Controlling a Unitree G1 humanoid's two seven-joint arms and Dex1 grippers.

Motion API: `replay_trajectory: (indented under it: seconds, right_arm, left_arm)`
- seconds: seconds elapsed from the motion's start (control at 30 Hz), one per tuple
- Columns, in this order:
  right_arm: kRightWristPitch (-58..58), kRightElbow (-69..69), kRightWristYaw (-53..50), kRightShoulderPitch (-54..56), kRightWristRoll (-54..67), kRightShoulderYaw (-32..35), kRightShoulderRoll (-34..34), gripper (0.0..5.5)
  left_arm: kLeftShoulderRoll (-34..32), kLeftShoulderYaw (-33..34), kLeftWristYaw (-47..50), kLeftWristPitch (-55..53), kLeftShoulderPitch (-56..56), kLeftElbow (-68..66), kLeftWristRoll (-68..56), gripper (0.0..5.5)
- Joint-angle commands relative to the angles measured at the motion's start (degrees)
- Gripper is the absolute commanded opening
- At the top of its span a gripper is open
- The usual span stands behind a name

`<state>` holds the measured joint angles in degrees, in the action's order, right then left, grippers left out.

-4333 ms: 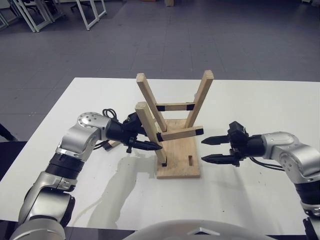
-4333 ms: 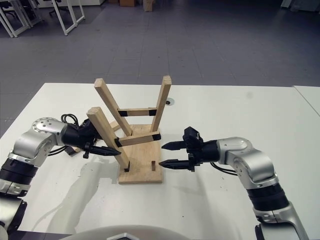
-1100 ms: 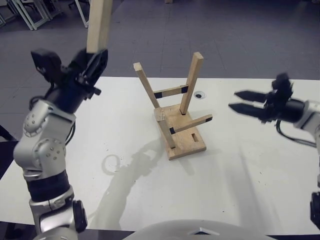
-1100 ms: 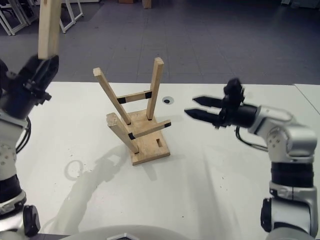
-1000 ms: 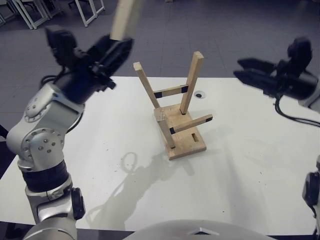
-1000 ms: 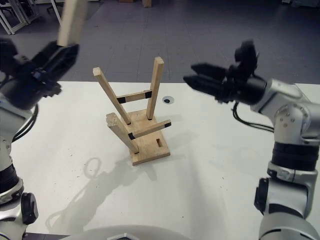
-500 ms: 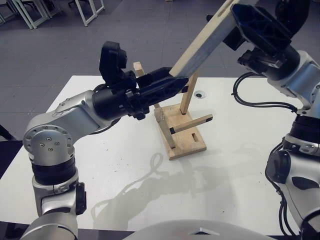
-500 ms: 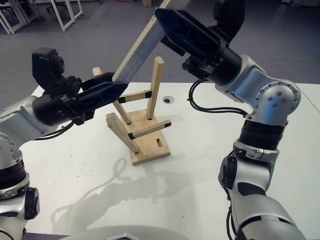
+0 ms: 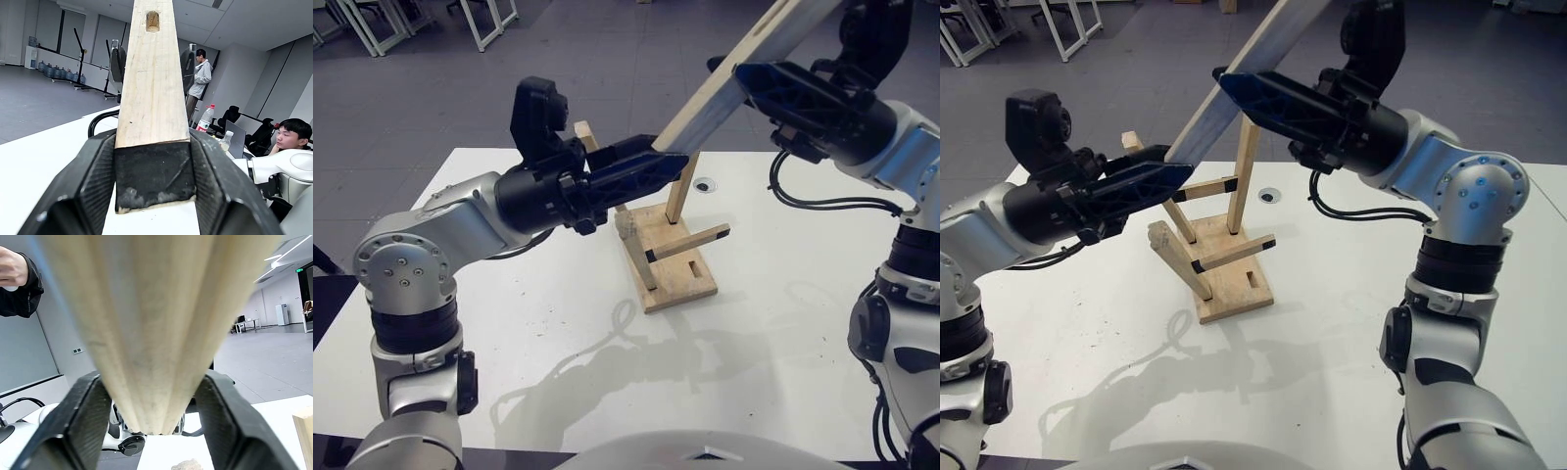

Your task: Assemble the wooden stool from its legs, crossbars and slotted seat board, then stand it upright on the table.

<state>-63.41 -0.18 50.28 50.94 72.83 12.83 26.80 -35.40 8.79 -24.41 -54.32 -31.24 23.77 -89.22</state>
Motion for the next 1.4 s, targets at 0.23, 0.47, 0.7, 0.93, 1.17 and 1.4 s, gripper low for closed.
replay_trajectory:
  seconds: [0.23, 0.47, 0.7, 0.93, 1.17, 1.4]
  right_arm:
    - [-0.93, -0.16, -1.04, 1.21, 1.7, 0.3, 0.61, 2.05]
    - [-0.89, 0.33, -1.15, 0.68, 1.42, 0.38, 1.11, 2.04]
    - [2.81, 4.27, 1.68, -0.44, -5.67, 0.5, 6.25, 2.04]
    - [24.08, 13.58, 14.47, -5.93, -30.09, -8.7, 14.23, 2.04]
    - [39.71, 26.53, 17.96, -12.28, -44.95, -15.41, 10.24, 2.04]
    - [41.65, 24.15, 20.51, -19.55, -48.09, -17.43, 7.43, 2.04]
  left_arm:
    - [-1.52, -0.34, -0.63, -0.97, -0.78, -0.06, -0.53, 2.03]
    - [-1.57, 2.45, -3.65, 1.58, -2.17, 0.56, -0.93, 2.98]
    - [-11.89, 17.18, -7.38, 3.92, 3.87, -4.76, 5.6, 3.21]
    - [-10.64, 1.38, -3.71, 14.71, 21.44, -11.02, 43.1, 3.21]
    - [7.63, -14.04, 5.79, 26.07, 14.9, -29.86, 65.24, 3.21]
    - [16.04, -16.07, 4.26, 36.64, 5.48, -52.73, 75.49, 3.21]
